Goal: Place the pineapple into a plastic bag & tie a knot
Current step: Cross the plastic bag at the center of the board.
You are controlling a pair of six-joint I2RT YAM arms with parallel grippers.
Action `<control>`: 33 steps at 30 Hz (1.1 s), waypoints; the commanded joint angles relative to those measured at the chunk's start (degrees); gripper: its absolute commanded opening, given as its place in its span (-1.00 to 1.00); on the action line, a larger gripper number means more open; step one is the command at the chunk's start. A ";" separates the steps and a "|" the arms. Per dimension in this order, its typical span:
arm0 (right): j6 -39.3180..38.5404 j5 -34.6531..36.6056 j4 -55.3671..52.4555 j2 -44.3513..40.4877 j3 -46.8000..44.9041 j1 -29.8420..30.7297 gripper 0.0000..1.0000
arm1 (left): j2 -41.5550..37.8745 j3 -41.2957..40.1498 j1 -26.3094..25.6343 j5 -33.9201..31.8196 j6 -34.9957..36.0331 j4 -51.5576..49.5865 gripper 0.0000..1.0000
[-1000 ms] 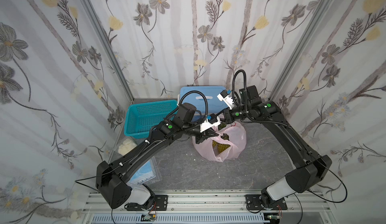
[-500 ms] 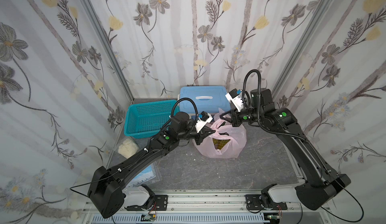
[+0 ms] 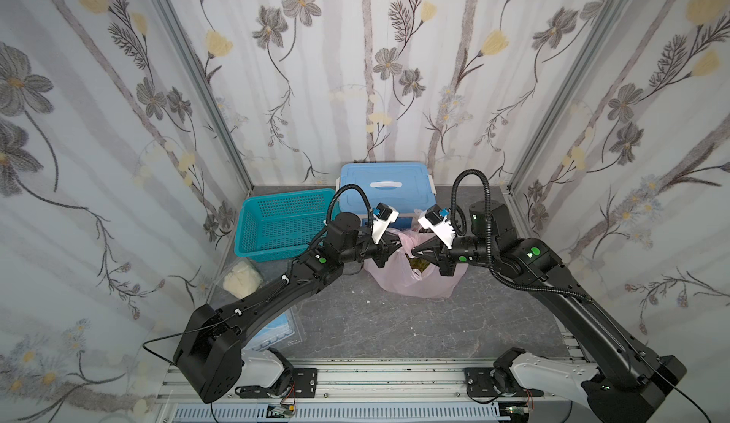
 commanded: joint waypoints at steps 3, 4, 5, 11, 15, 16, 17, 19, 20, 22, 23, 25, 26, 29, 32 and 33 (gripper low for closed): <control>2.39 7.67 5.63 1.68 0.28 -0.79 -1.00 | -2.09 0.73 0.04 11.05 3.13 -3.92 -1.00; 3.10 7.61 5.94 1.84 0.40 -1.28 -1.00 | -2.63 1.00 -0.03 13.53 4.33 -6.01 -1.00; 3.78 6.75 6.37 1.95 0.57 -1.97 -1.00 | -3.14 1.40 -0.05 15.38 5.92 -8.97 -1.00; 6.07 2.40 6.36 2.21 3.28 -3.86 -1.00 | -4.96 1.58 -0.01 14.70 12.53 -18.59 -1.00; 5.50 -1.40 1.61 1.52 4.89 -3.88 -1.00 | -7.70 -0.38 0.04 4.45 6.97 -9.42 -1.00; 5.22 -1.53 0.11 0.92 4.65 -3.85 -1.00 | -8.15 -0.88 0.03 3.40 5.81 -6.93 -1.00; 4.94 -1.49 -1.04 -0.07 4.19 -3.88 -1.00 | -8.54 -1.37 0.04 2.61 4.49 -4.56 -1.00; 4.69 -1.32 -1.83 -2.05 2.70 -3.90 -1.00 | -9.13 -1.73 -0.03 2.04 2.82 -2.37 -1.00; 4.82 -1.52 -1.84 -2.76 2.09 -3.81 -1.00 | -9.14 -1.82 0.04 2.34 2.40 -1.71 -1.00; 5.06 -2.49 -1.53 -3.24 1.98 -3.31 -1.00 | -8.69 -1.86 0.03 1.83 1.80 -1.59 -1.00; 5.36 -2.99 -1.26 -3.00 2.21 -2.80 -1.00 | -8.06 -1.58 0.04 1.39 2.00 -2.16 -1.00; 5.97 -4.04 -0.40 -2.20 2.63 -1.23 -1.00 | -6.43 -0.51 0.04 -0.01 1.78 -3.89 -1.00; 6.10 -4.76 0.04 -1.63 2.68 -0.16 -1.00 | -5.61 0.14 0.04 -0.26 1.72 -4.56 -1.00; 7.28 -5.16 2.77 0.00 1.74 2.73 -1.00 | -3.25 1.14 0.00 -1.30 0.52 -4.72 -1.00; 9.14 -3.87 6.56 1.39 -0.72 4.90 -1.00 | -2.01 1.68 -0.01 -2.73 -0.93 -4.14 -1.00; 9.39 -2.39 7.31 1.92 -1.67 5.60 -1.00 | -1.82 1.79 0.03 -2.92 -1.33 -3.87 -1.00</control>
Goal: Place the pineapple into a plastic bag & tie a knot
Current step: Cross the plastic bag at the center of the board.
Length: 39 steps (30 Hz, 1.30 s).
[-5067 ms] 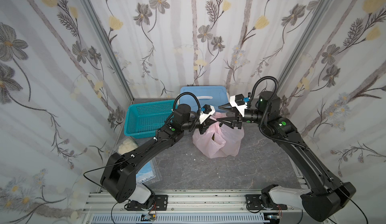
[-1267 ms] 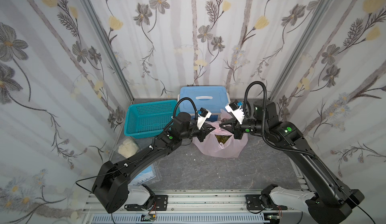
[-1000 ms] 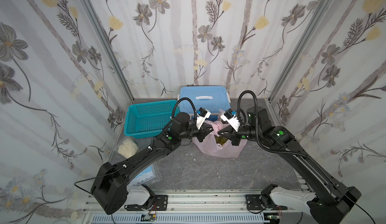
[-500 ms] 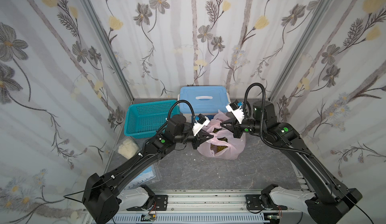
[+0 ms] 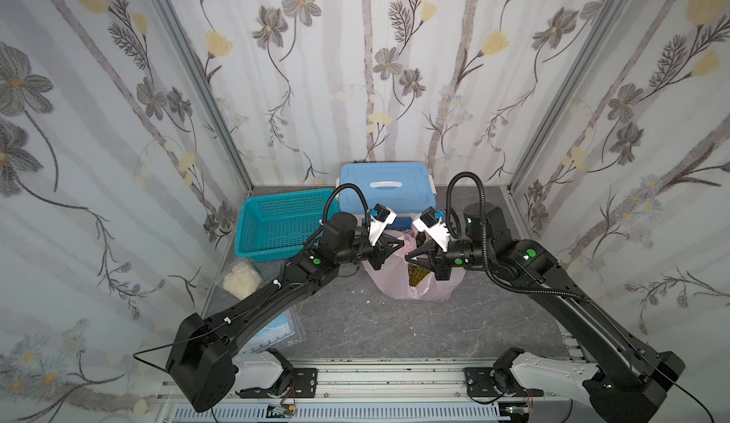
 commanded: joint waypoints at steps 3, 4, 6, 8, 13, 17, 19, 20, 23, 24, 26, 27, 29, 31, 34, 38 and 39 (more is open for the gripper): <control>1.75 6.63 5.93 3.30 -4.15 2.33 -1.00 | 1.08 1.02 -0.04 -2.35 -3.58 3.34 -1.00; 1.71 8.68 5.88 3.96 -4.74 2.25 -1.00 | 1.26 1.16 -0.04 -1.99 -3.81 3.56 -1.00; 1.06 11.55 5.79 4.82 -6.37 2.22 -1.00 | 1.46 1.66 -0.01 -1.83 -3.99 3.19 -1.00; 0.89 13.40 6.05 4.34 -7.78 1.95 -1.00 | 1.25 1.78 0.02 -1.71 -3.70 2.59 -1.00; 0.81 14.19 6.25 1.23 -9.62 -0.85 -1.00 | 0.43 1.89 0.04 -1.51 -1.86 -0.35 -1.00; -0.25 13.97 4.94 0.09 -11.03 -1.88 -1.00 | -0.32 1.69 0.04 -1.05 -1.32 -1.29 -1.00; -0.39 14.01 4.30 0.17 -11.24 -1.71 -1.00 | -0.36 1.85 0.06 -1.01 -1.04 -1.97 -1.00; -0.48 14.27 4.32 0.36 -11.41 -1.51 -1.00 | -0.26 2.10 0.01 -0.82 -0.77 -2.63 -1.00; 0.05 18.23 5.68 1.56 -11.91 -0.18 -1.00 | -0.08 3.18 -0.05 -0.23 -0.30 -4.00 -1.00; 0.99 20.69 6.67 2.19 -12.37 -0.04 -1.00 | -0.21 3.50 -0.03 -0.01 -0.26 -4.13 -1.00; 3.06 25.35 10.11 2.46 -13.41 0.14 -1.00 | -0.32 3.85 0.01 0.15 -0.22 -4.82 -1.00; 3.92 26.87 12.14 2.29 -14.12 0.22 -1.00 | -0.45 4.11 -0.04 0.25 0.00 -5.43 -1.00; 5.12 28.88 15.02 2.18 -14.68 0.23 -1.00 | -0.72 4.38 0.00 0.52 0.25 -6.82 -1.00; 5.48 28.95 16.59 2.67 -14.04 0.31 -1.00 | -1.16 4.64 -0.05 0.62 0.96 -8.64 -1.00; 6.50 27.88 18.36 2.32 -13.67 0.24 -1.00 | -1.70 5.10 -0.05 -0.04 2.70 -12.70 -1.00; 10.31 20.17 24.33 0.44 -15.16 -0.71 -1.00 | -1.70 5.45 -0.05 -0.34 4.11 -15.70 -1.00; 11.37 19.94 25.71 -0.06 -15.46 -0.76 -1.00 | -1.48 5.48 -0.05 -0.10 4.10 -15.84 -1.00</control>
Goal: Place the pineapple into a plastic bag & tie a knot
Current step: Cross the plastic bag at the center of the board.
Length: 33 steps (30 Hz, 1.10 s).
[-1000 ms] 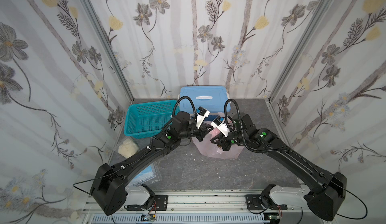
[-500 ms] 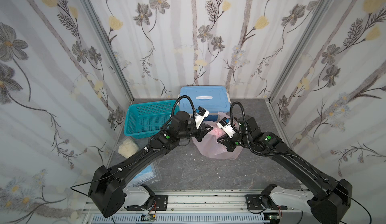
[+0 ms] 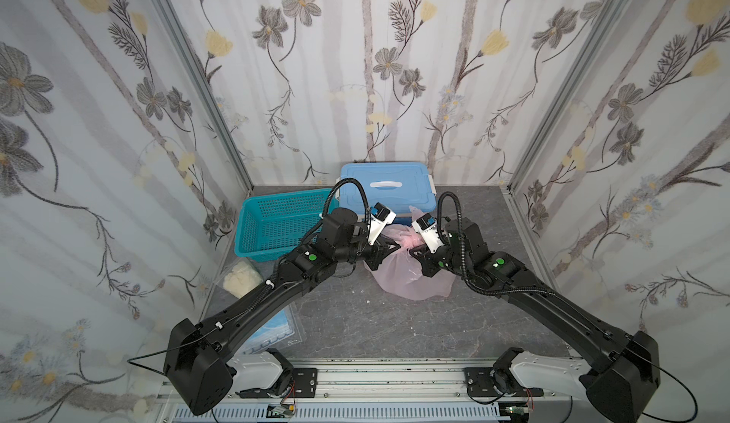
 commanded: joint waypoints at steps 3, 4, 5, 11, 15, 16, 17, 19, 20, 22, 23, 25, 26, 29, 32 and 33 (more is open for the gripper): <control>4.61 0.14 9.41 -0.90 -0.99 -0.21 -1.00 | 0.10 0.67 -0.09 1.11 1.23 -1.67 -1.00; 4.90 2.19 10.29 -0.47 -1.62 -0.22 -1.00 | 0.17 0.62 -0.09 1.71 0.78 -0.78 -1.00; 5.16 3.54 11.72 -0.11 -2.44 -0.22 -1.00 | 0.29 0.61 -0.09 2.20 0.52 -0.14 -1.00; 7.53 3.86 18.52 3.50 -4.41 1.34 -1.00 | 1.06 1.93 -0.09 2.63 -1.21 2.04 -1.00; 6.01 4.98 19.38 3.84 -7.02 1.63 -1.00 | -0.24 1.94 0.07 -1.12 -3.84 6.34 -1.00; 5.45 5.23 19.92 3.78 -7.90 1.65 -1.00 | -0.35 2.08 0.03 -2.41 -4.42 7.22 -1.00; 5.08 5.19 20.65 3.54 -8.52 1.63 -1.00 | -0.38 2.32 0.08 -3.38 -4.68 7.31 -1.00; 4.44 3.77 22.41 3.04 -9.12 1.65 -1.00 | 0.29 3.32 0.07 -7.98 -3.87 4.50 -0.86; 4.34 3.07 23.15 2.95 -9.03 1.63 -1.00 | 0.79 3.97 0.14 -11.12 -3.68 2.05 -0.79; 4.34 2.05 24.08 3.09 -8.66 1.63 -1.00 | 1.36 4.31 0.59 -13.16 -2.20 -1.05 -0.76; 4.34 1.83 24.06 3.20 -8.47 1.63 -1.00 | 1.23 4.17 0.61 -13.23 -1.70 -1.38 -0.62; 4.33 1.49 24.03 3.65 -8.26 1.63 -1.00 | 0.37 3.48 0.74 -12.60 -0.40 -0.94 -0.15; 4.34 1.41 24.08 3.73 -8.26 1.63 -1.00 | -0.15 3.19 0.91 -12.01 0.38 -0.84 0.06; 4.43 1.04 24.52 3.65 -8.56 1.63 -1.00 | -1.09 1.35 1.96 -9.50 3.00 -0.05 0.63; 4.43 0.23 24.88 3.82 -8.70 1.63 -1.00 | -1.10 1.12 2.46 -6.22 7.71 -0.89 0.97; 4.43 -0.04 25.04 3.82 -8.77 1.63 -1.00 | -0.66 1.81 2.47 -6.41 9.24 -1.73 1.00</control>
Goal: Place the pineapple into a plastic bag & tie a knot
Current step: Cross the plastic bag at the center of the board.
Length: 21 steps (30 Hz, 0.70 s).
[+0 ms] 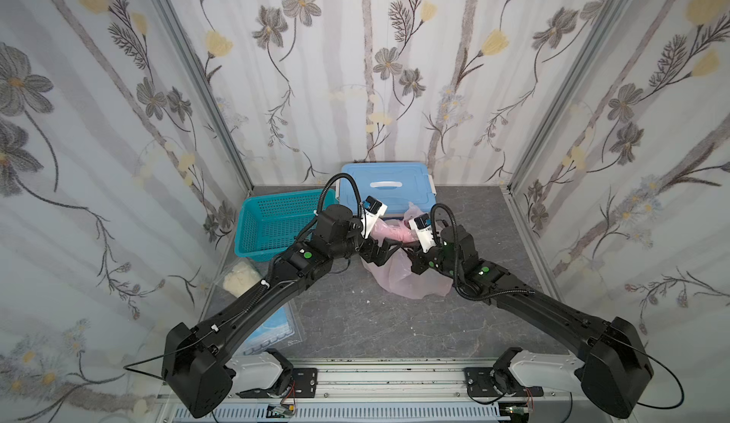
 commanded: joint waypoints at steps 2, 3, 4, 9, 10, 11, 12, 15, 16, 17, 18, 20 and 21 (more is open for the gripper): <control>-0.58 -1.85 3.70 0.06 -0.33 0.01 -1.00 | 1.93 2.15 0.57 0.34 7.78 -1.22 1.00; -0.58 -1.91 3.87 0.00 -0.53 -0.01 -1.00 | 2.62 2.84 0.84 -0.90 8.97 -1.07 1.00; -0.59 -1.86 4.04 -0.09 -0.82 -0.01 -1.00 | 3.00 3.19 1.05 -2.50 9.68 -0.30 1.00; -0.58 -1.81 4.48 -0.20 -1.47 0.00 -1.00 | 3.83 7.12 3.05 -0.24 13.26 -2.86 1.00; -0.58 -1.67 4.58 -0.20 -1.46 -0.01 -1.00 | 3.74 8.27 3.56 1.03 14.46 -5.16 1.00; -0.58 -1.72 4.63 -0.25 -1.58 -0.01 -1.00 | 3.68 9.24 4.07 3.09 15.32 -7.27 1.00; -0.58 -1.68 4.69 -0.20 -1.65 -0.01 -1.00 | 3.48 10.32 4.69 5.49 16.37 -9.91 1.00; -0.33 -2.00 5.10 -0.22 -2.01 -0.01 -1.00 | 3.86 11.67 5.37 8.66 18.77 -14.70 1.00; -0.32 -2.23 5.19 -0.29 -2.13 -0.01 -1.00 | 4.75 12.62 5.45 10.07 19.41 -16.10 1.00; -0.34 -2.40 5.19 -0.29 -2.20 0.03 -1.00 | 6.04 13.83 5.32 11.56 19.65 -17.36 1.00; -0.32 -2.46 5.19 -0.37 -2.21 0.01 -1.00 | 7.96 15.73 5.32 13.64 19.67 -18.88 1.00; -0.44 -2.51 5.18 -0.55 -2.30 -0.01 -1.00 | 11.57 19.08 4.83 14.52 19.71 -20.94 1.00; -0.56 -2.50 5.19 -0.58 -2.31 -0.01 -1.00 | 13.44 21.41 4.71 14.50 20.06 -21.82 1.00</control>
